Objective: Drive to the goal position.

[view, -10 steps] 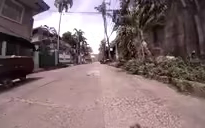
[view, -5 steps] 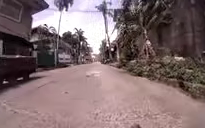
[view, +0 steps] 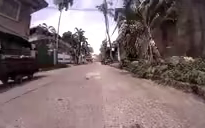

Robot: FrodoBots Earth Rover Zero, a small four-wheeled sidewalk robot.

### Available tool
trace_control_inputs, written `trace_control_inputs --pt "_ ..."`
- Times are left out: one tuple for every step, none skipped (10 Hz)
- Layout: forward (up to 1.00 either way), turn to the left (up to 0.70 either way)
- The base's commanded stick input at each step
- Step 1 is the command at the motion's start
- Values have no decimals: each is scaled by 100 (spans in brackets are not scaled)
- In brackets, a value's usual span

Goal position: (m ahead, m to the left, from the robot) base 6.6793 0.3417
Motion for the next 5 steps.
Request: trace_control_inputs --pt "70 0" --pt "70 0" --pt "70 0" --pt "70 0" --pt "70 0"
